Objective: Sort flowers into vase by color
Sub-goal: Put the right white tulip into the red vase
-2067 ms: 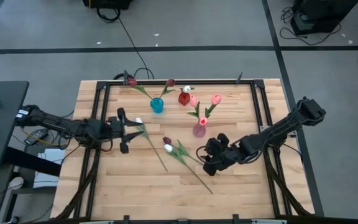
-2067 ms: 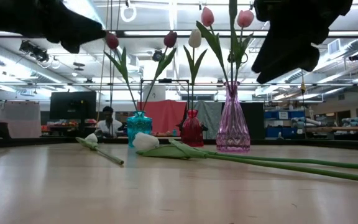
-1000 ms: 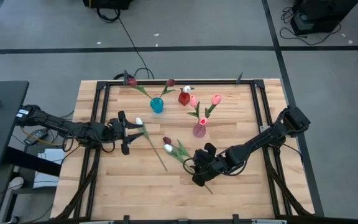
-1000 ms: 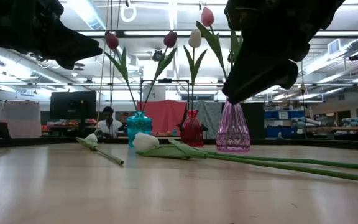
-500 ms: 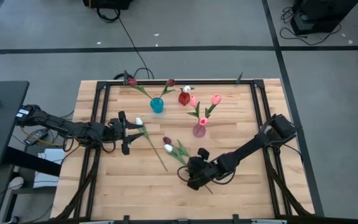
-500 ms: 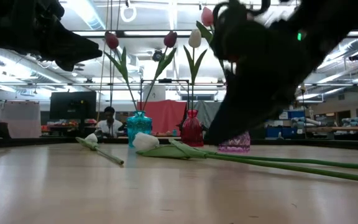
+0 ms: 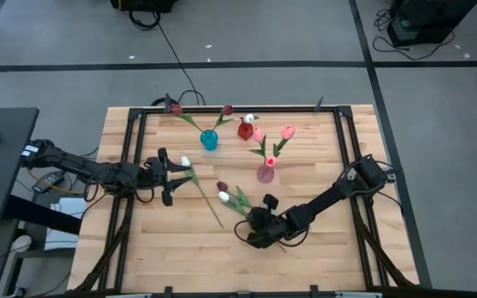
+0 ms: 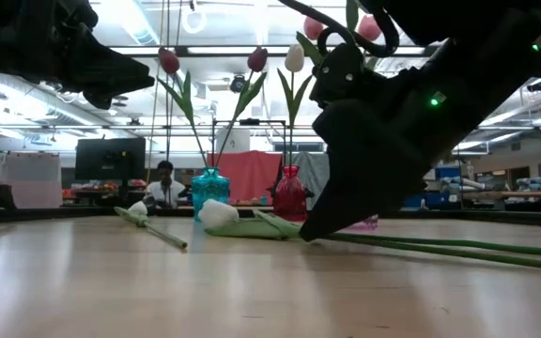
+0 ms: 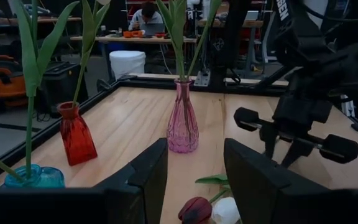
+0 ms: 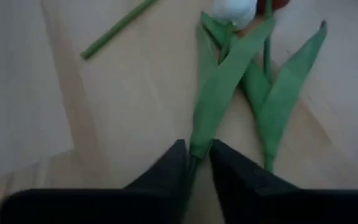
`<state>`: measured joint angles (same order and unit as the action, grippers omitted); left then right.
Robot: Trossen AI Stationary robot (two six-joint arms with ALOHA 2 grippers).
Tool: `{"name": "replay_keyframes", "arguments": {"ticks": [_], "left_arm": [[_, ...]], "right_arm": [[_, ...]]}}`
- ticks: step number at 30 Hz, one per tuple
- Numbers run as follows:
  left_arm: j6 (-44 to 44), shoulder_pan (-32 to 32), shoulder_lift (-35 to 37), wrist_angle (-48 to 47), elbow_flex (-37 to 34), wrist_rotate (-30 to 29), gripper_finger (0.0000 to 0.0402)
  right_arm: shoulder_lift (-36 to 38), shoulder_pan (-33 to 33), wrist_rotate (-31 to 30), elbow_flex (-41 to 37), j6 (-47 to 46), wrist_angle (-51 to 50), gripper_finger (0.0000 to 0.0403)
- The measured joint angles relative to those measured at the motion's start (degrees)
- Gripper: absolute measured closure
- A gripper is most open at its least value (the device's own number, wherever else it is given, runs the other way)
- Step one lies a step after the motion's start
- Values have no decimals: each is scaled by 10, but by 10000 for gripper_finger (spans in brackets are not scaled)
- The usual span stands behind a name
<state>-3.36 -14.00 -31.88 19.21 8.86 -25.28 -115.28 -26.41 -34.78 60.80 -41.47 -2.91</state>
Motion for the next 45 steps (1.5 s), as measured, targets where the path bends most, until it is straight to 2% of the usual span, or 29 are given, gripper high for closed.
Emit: {"name": "replay_keyframes", "arguments": {"ticks": [2, 4, 11, 16, 20, 23, 26, 29, 34, 36, 39, 42, 45], "left_arm": [[0, 0, 0, 0, 0, 0, 238], [0, 0, 0, 0, 0, 0, 238], [-28, 0, 0, -1, 0, 12, 238], [-70, 0, -14, 30, -10, 61, 238], [-96, 0, -66, 112, -33, 83, 238], [-105, 0, -115, 157, -34, 83, 238], [-111, 0, -160, 175, -26, 91, 238], [-113, 0, -196, 179, -15, 98, 238], [-91, 0, -235, 213, -8, 95, 238], [-88, 0, -246, 236, -7, 95, 238], [-88, 0, -259, 289, -7, 94, 238], [-89, 0, -280, 350, -5, 110, 238], [-89, -3, -318, 359, 23, 145, 238]], "right_arm": [[0, 0, 0, 0, -17, -14, 369], [1, 0, -1, 1, -22, -23, 390], [28, -1, -7, -1, -29, -48, 397], [95, -13, -70, 0, -1, -72, 399], [134, -17, -107, 0, 55, -48, 400], [153, -16, -112, 0, 90, -45, 400], [185, -22, -119, -1, 96, -68, 400], [228, -42, -154, -1, 103, -90, 400], [315, -72, -195, -14, 157, -80, 400], [347, -78, -191, -14, 190, -55, 400], [376, -79, -142, -14, 222, -23, 400], [372, -67, -111, -14, 230, -9, 400], [340, -51, -105, -15, 242, 33, 400]]}}
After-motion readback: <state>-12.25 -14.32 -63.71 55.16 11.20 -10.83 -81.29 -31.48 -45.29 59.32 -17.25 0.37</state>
